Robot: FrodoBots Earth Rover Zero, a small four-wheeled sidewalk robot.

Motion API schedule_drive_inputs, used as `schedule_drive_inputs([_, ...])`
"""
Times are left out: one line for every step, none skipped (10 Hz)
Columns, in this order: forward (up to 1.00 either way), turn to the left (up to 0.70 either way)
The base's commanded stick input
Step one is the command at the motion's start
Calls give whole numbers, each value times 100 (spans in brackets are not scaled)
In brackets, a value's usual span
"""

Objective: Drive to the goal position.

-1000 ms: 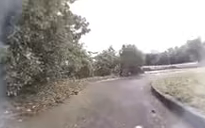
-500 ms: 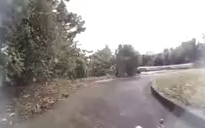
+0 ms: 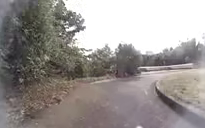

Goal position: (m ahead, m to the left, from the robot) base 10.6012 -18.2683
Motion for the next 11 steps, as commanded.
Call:
schedule_drive_inputs([70,-1])
schedule_drive_inputs([70,-2])
schedule_drive_inputs([70,-3])
schedule_drive_inputs([70,-14])
schedule_drive_inputs([70,-14])
schedule_drive_inputs([70,-9])
schedule_drive_inputs([70,-5])
schedule_drive_inputs([70,-1])
schedule_drive_inputs([70,-3])
schedule_drive_inputs([70,-6])
schedule_drive_inputs([70,-10])
